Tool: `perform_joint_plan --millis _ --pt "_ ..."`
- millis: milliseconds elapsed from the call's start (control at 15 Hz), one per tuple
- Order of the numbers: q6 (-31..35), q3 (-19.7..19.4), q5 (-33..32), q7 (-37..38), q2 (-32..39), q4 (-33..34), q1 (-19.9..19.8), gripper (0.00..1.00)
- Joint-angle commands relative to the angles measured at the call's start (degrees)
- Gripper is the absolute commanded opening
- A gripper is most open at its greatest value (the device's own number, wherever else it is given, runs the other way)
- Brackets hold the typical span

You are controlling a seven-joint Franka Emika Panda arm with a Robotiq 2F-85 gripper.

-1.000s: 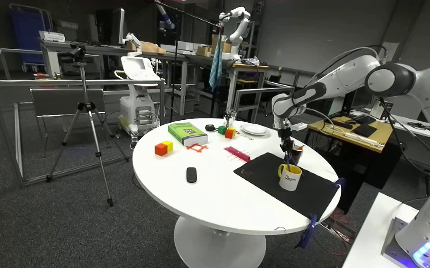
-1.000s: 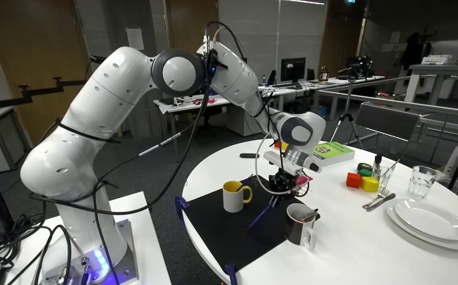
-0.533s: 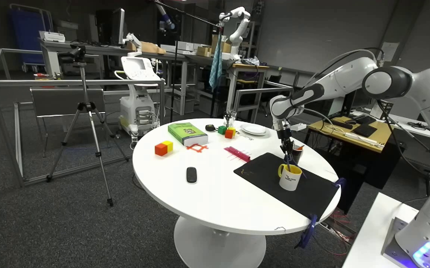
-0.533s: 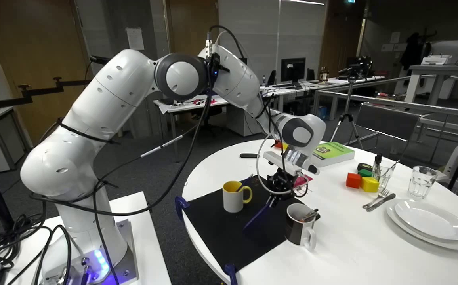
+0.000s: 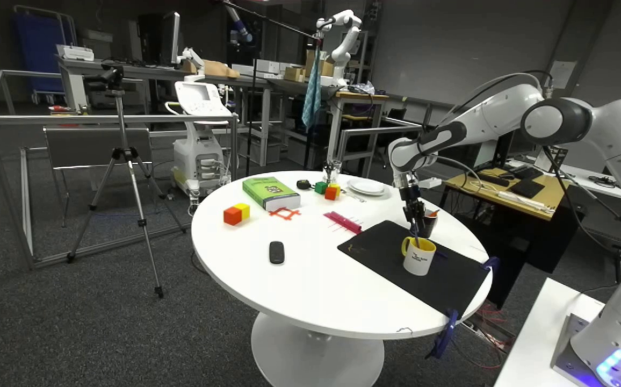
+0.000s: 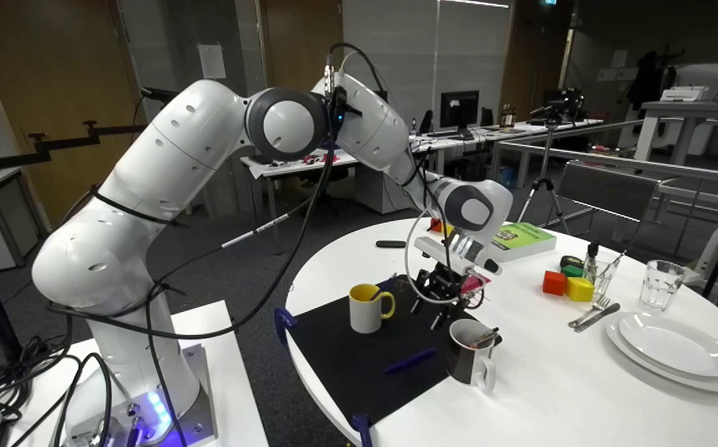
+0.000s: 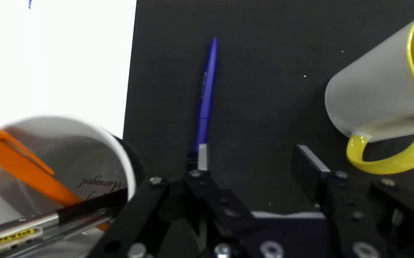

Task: Take the blue pen out of the cup

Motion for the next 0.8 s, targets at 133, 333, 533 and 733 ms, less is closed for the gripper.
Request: perform_joint_plan --millis 133,333,533,733 --pt "-2.07 0.73 0.05 -1.44 0.11 2.14 -0.90 1.00" --pt "-1.60 0.82 0.26 -1.69 -0.40 1.80 -1.08 1.00" --pt "-1.21 0.89 0.37 -2.02 -0.90 1.53 -1.21 1.00" --pt "-0.59 0.96 0.50 -2.46 -1.89 0.82 -1.39 1.00"
